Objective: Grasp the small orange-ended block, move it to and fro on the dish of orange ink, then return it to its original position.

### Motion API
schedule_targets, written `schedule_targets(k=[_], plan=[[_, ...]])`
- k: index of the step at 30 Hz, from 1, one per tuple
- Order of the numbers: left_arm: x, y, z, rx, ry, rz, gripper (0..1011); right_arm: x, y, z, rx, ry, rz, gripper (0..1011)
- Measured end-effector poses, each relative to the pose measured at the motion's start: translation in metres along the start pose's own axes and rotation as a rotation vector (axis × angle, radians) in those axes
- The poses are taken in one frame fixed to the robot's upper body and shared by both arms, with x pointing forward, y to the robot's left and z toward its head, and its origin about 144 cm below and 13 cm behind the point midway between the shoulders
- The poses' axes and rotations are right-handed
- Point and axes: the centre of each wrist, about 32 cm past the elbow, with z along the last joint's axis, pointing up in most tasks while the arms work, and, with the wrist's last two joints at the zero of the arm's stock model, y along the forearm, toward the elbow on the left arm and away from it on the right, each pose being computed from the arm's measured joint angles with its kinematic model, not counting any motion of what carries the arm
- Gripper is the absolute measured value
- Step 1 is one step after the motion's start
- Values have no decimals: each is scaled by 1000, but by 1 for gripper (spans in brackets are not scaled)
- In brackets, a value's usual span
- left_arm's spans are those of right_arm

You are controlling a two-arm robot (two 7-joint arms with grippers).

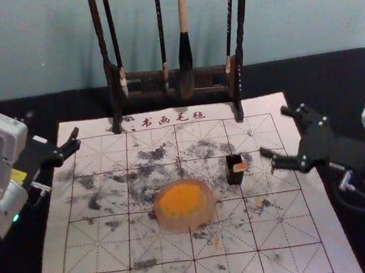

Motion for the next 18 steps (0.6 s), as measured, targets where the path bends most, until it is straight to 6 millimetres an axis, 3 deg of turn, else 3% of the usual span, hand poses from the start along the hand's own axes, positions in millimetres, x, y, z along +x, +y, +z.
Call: schedule_targets(k=[7, 18], plan=[[0, 0, 0, 0, 0, 0, 1001, 7, 1, -4, 24, -3, 171, 1003], [0, 0, 0, 0, 0, 0, 1001, 22, 25, -10, -23, -77, 310, 1003]])
